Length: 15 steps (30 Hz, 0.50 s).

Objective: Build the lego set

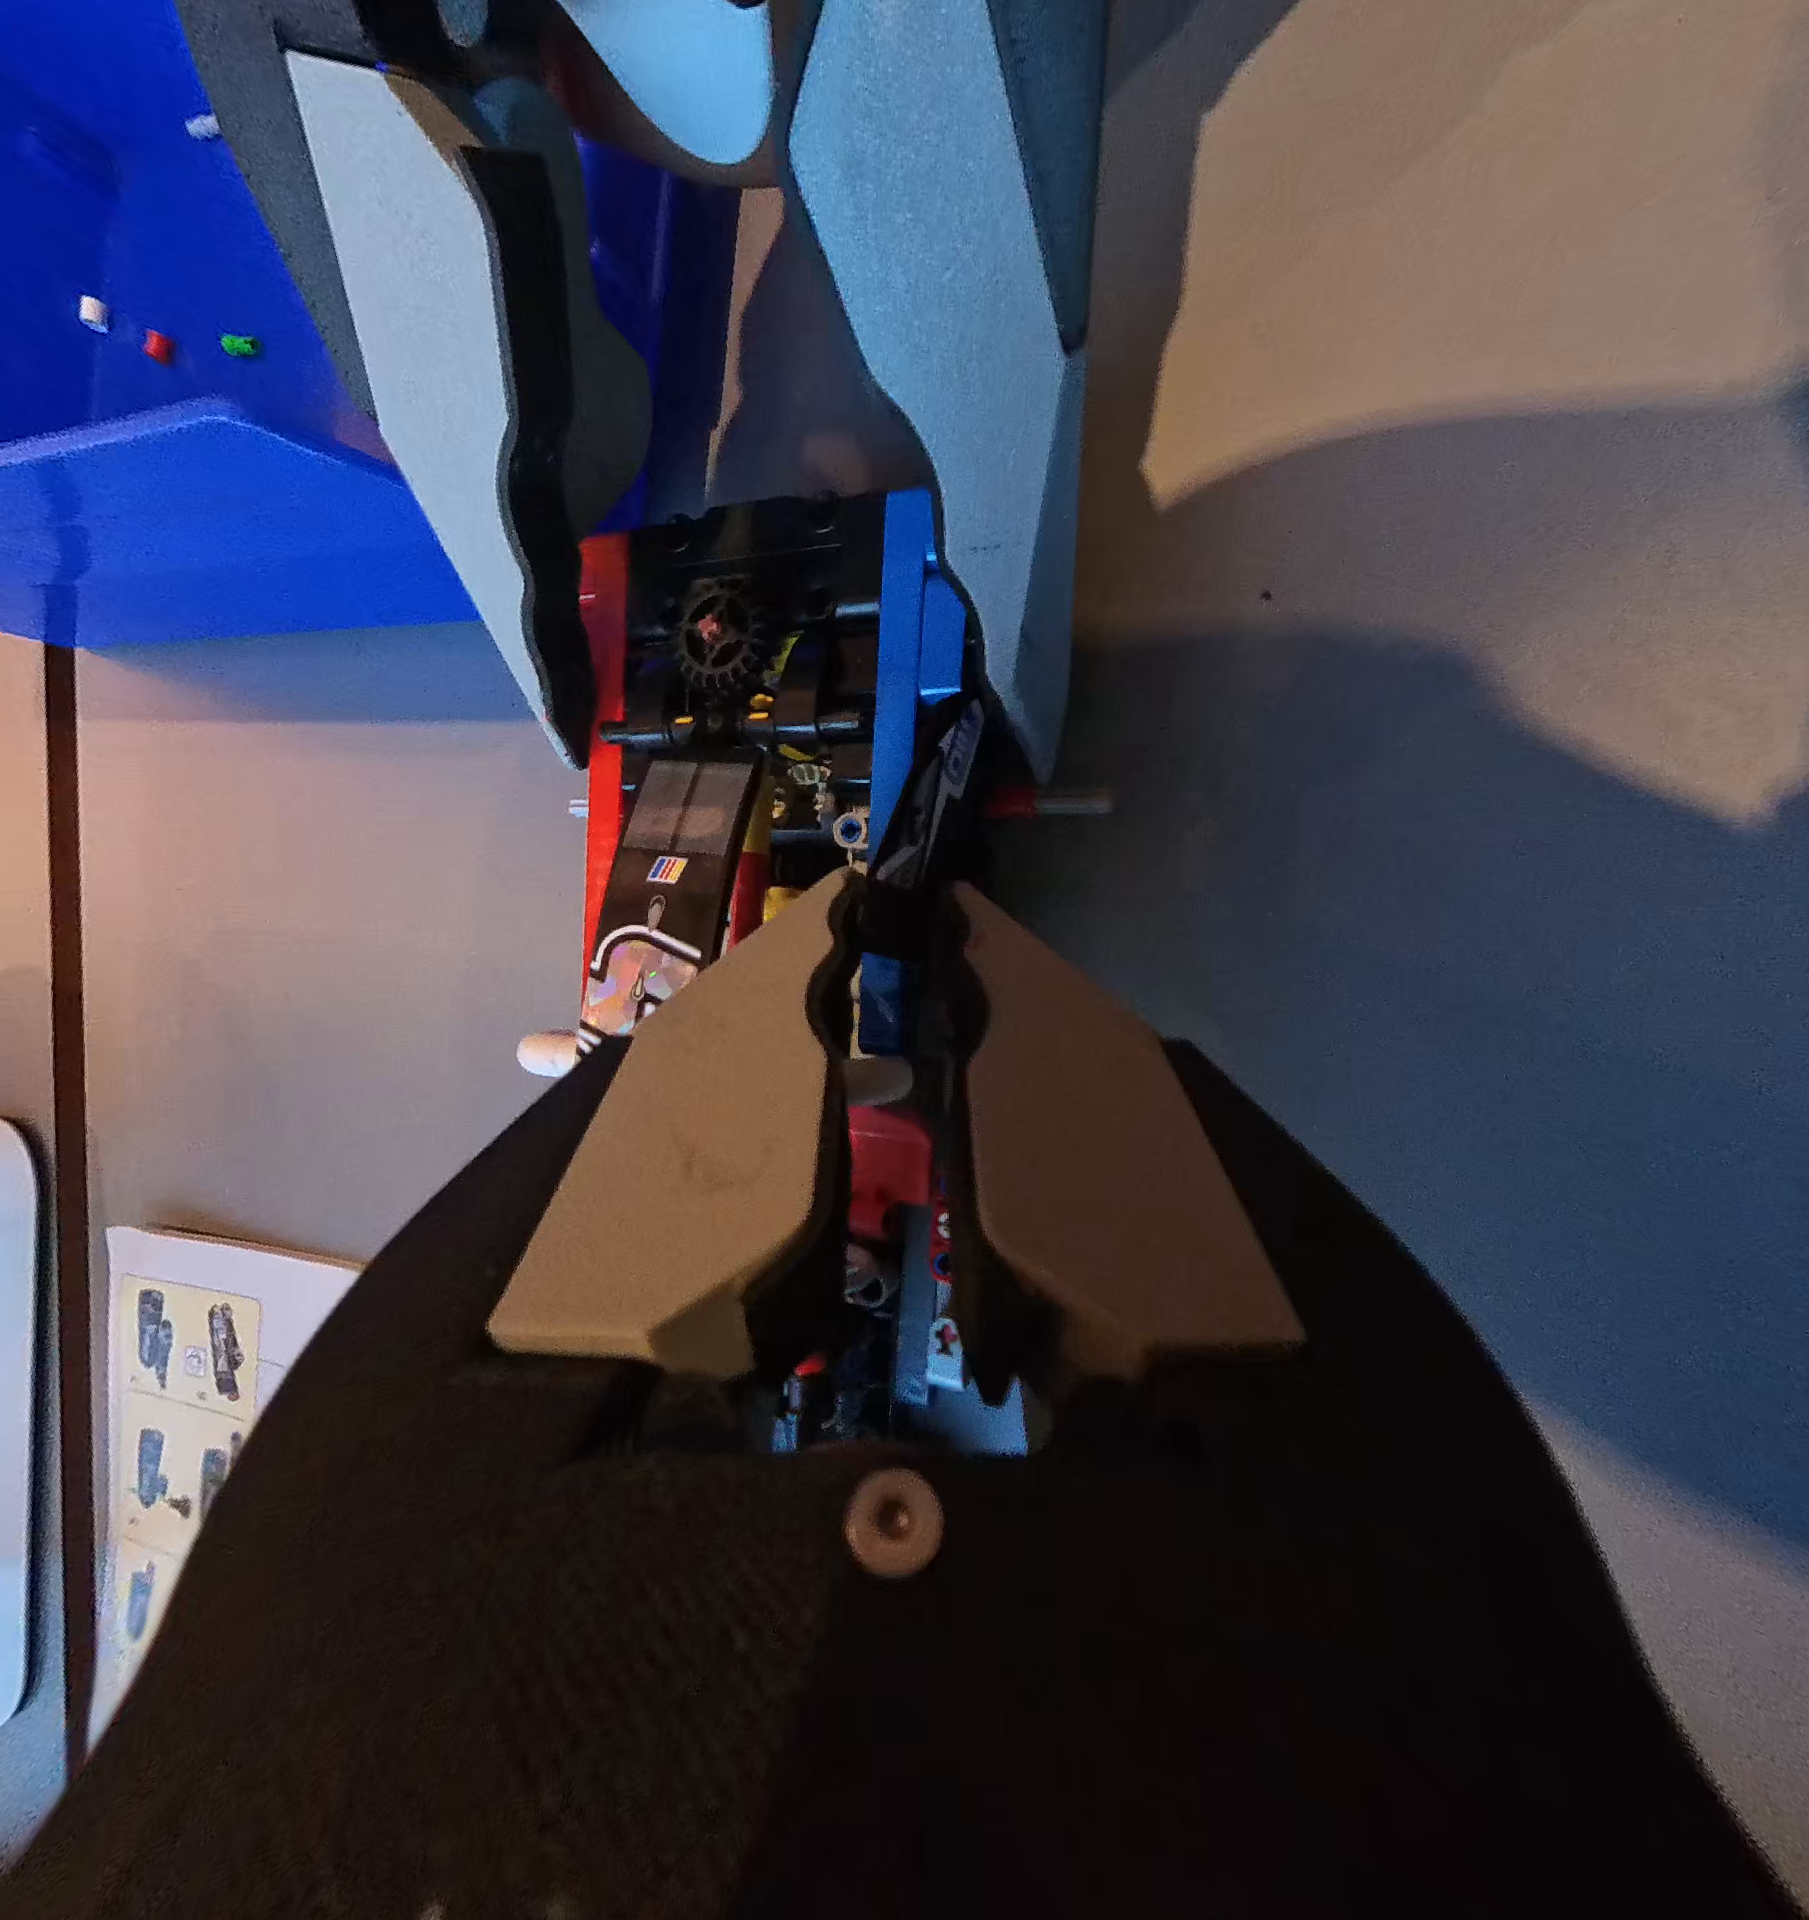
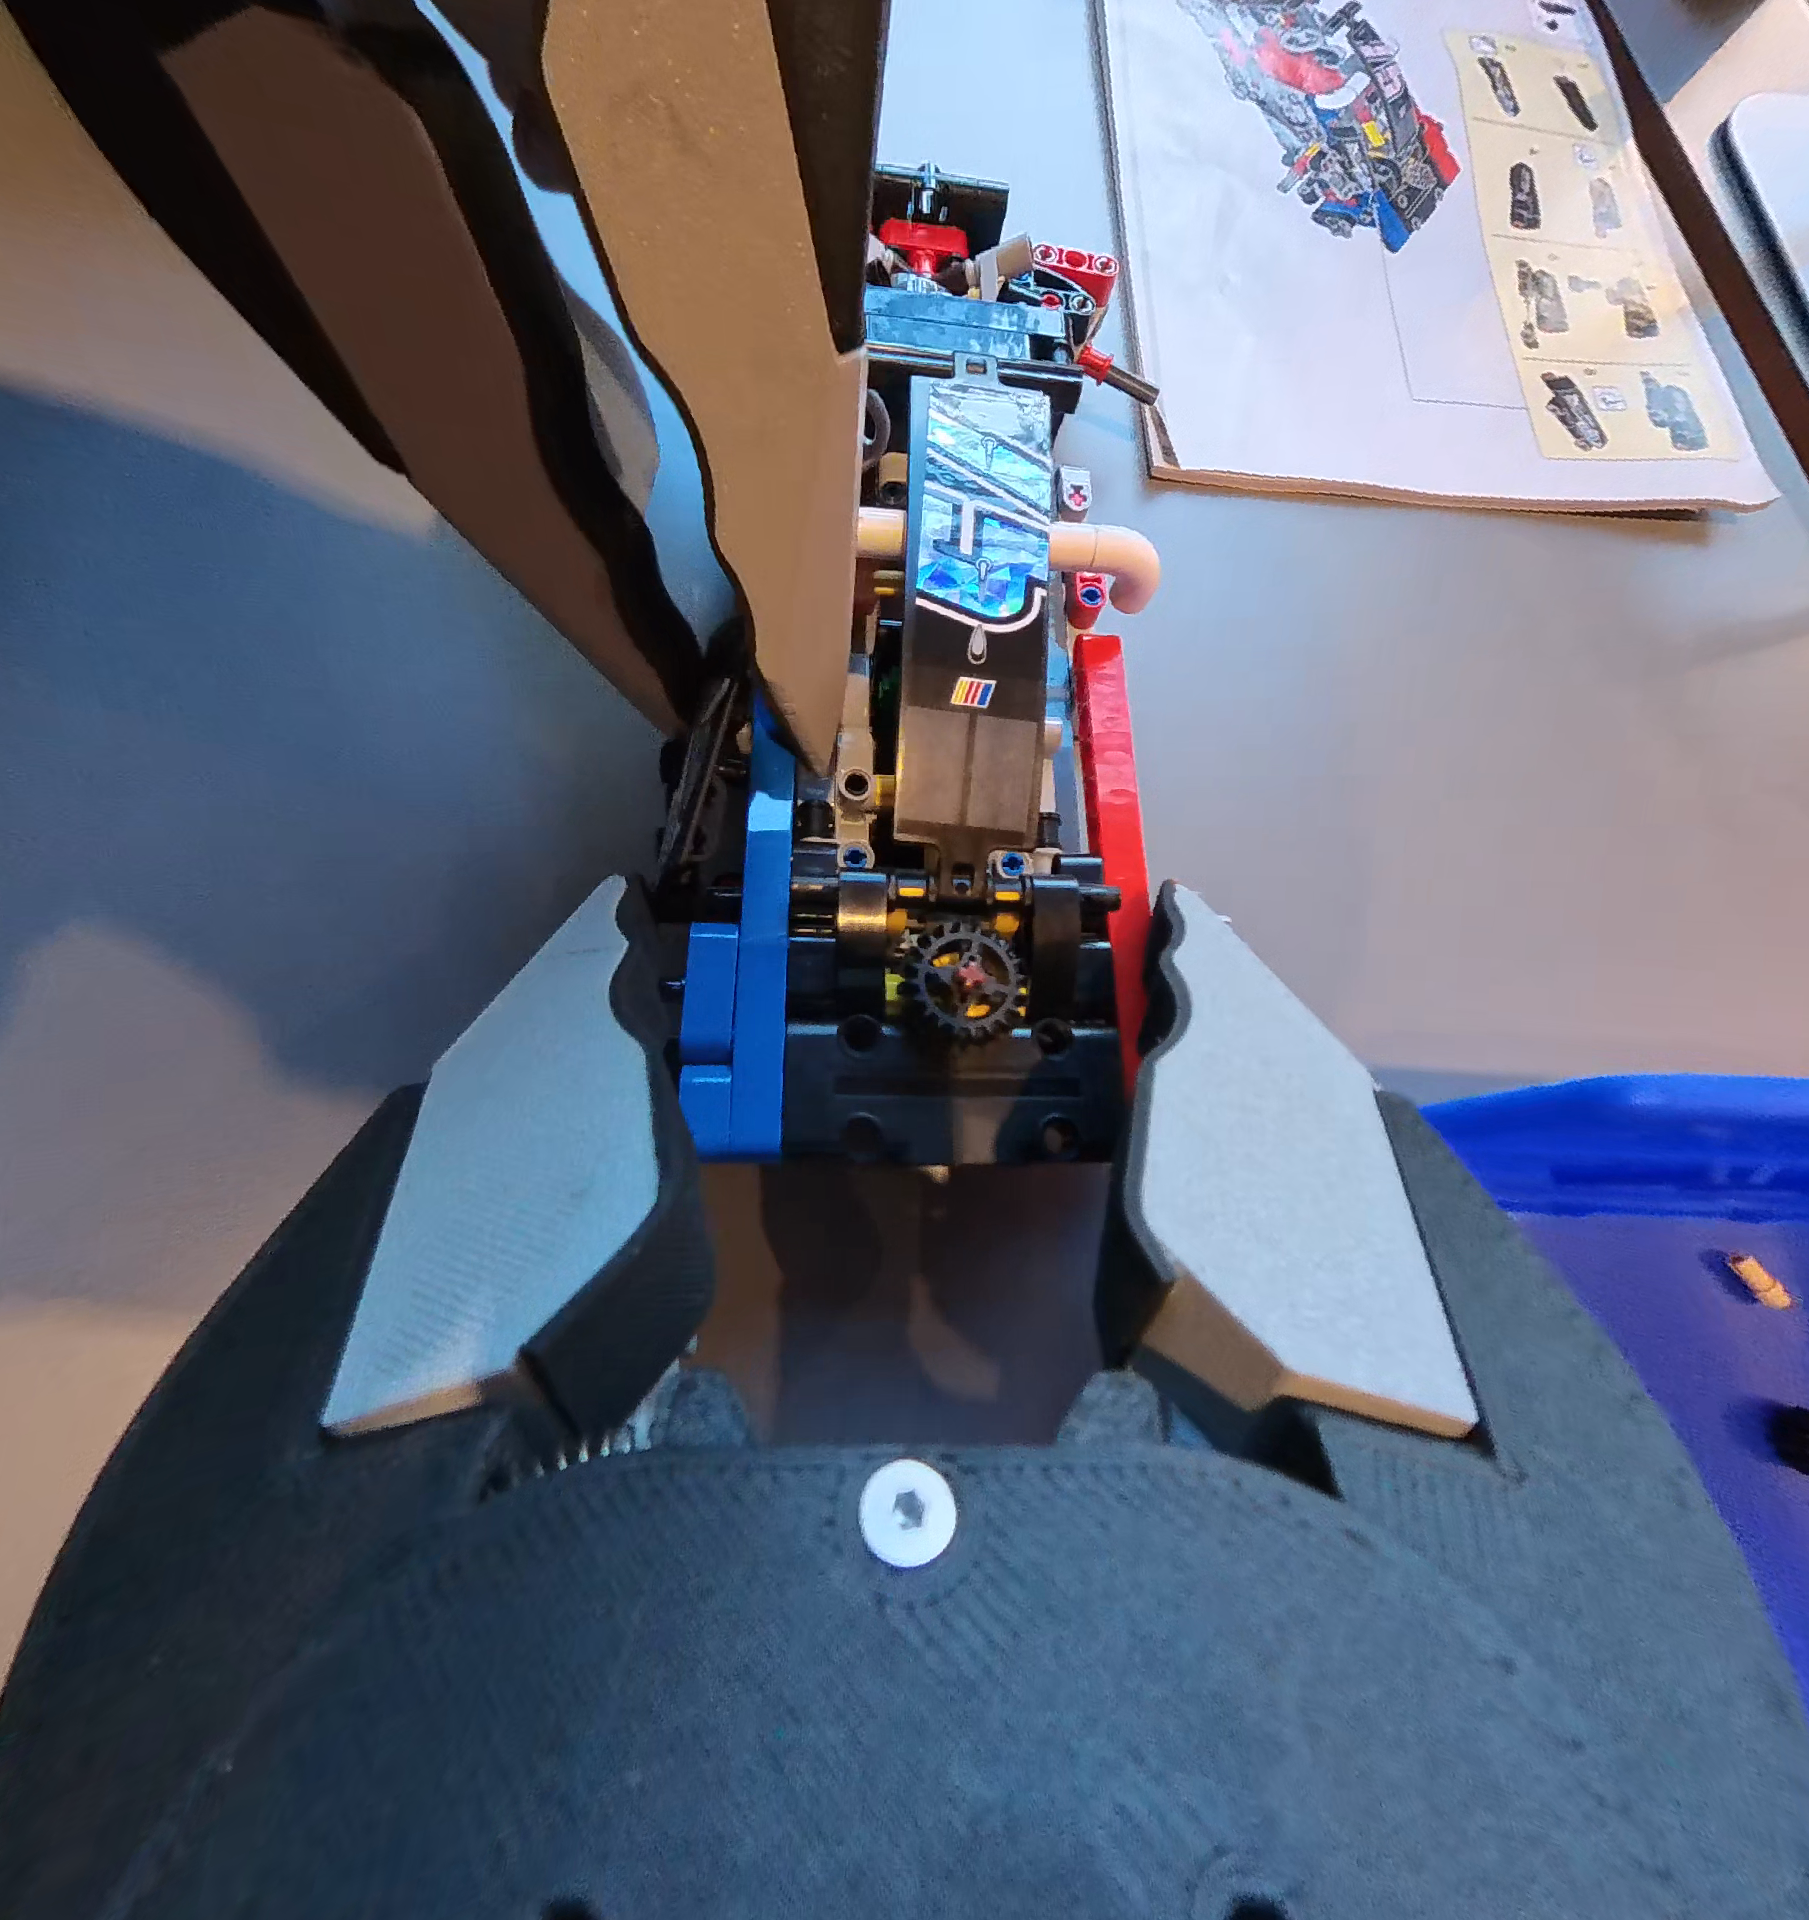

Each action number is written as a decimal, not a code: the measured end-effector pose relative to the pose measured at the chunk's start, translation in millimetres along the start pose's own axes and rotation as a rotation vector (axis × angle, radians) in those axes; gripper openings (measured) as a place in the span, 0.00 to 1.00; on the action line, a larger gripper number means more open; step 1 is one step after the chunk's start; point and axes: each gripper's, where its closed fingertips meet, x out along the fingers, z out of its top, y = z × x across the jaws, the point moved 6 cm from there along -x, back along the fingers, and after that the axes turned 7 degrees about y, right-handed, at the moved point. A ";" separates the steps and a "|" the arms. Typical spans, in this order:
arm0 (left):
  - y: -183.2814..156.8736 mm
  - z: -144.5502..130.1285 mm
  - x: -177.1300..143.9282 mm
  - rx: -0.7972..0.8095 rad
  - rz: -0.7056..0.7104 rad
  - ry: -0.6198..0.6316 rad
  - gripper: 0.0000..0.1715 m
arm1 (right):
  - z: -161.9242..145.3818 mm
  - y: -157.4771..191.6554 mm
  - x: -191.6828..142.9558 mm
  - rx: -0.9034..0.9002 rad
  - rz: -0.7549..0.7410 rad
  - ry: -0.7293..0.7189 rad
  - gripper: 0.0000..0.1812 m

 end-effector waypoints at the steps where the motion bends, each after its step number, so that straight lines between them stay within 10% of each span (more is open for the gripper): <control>1: -0.5 -0.4 0.1 0.000 0.010 -0.006 0.06 | 0.1 0.0 0.0 0.001 0.000 0.001 0.50; 15: -12.2 -8.6 2.6 0.216 0.348 -0.070 0.05 | 1.1 -1.3 0.8 0.018 0.011 -0.019 0.50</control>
